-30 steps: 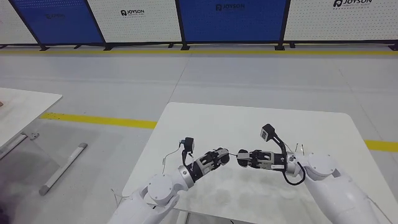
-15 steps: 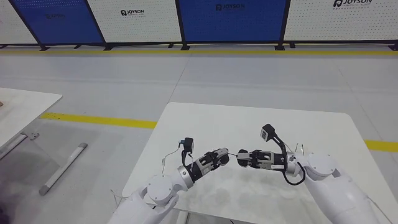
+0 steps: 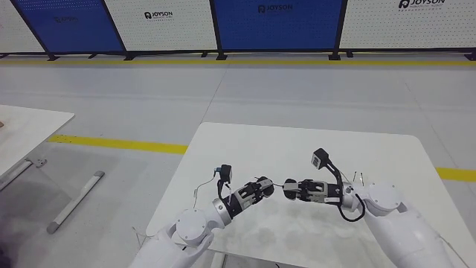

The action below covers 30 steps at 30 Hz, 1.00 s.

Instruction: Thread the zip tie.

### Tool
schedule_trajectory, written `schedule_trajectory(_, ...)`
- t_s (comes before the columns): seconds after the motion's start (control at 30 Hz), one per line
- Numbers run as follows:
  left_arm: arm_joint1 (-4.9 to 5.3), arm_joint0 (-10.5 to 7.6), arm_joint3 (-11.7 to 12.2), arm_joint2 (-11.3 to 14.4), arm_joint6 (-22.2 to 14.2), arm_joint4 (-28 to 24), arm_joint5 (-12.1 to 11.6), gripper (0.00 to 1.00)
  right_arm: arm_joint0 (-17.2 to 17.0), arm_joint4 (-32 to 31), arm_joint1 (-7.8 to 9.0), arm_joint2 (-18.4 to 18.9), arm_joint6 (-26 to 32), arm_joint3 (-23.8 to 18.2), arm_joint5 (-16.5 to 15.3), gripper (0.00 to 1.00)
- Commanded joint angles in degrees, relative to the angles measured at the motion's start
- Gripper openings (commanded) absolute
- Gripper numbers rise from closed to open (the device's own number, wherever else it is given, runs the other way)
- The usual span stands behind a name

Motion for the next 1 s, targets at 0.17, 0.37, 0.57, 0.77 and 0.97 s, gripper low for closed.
schedule_trajectory(0.17,-0.04,0.22,-0.1,-0.2,0.0,0.8,0.0,0.0,-1.8,-1.3,0.75,2.3,-1.8,-2.4,0.7,0.76)
schedule_trajectory(0.37,-0.13,0.4,0.0,0.0,1.4,3.2,-0.4,0.0,-3.3,-1.8,1.43,4.5,-2.5,-4.2,0.9,1.0)
schedule_trajectory(0.57,-0.33,-0.16,0.7,0.6,3.1,5.8,0.7,0.0,-5.4,-1.1,2.18,7.3,-3.5,-5.7,0.7,1.0)
schedule_trajectory(0.77,-0.46,-0.99,1.6,0.8,4.2,7.9,2.7,0.0,-6.7,-2.4,2.63,8.7,-4.1,-7.2,-0.7,1.0)
schedule_trajectory(0.97,-0.46,-0.99,1.6,0.8,4.2,7.9,2.7,0.0,-6.7,-2.4,2.63,8.7,-4.1,-7.2,-0.7,1.0)
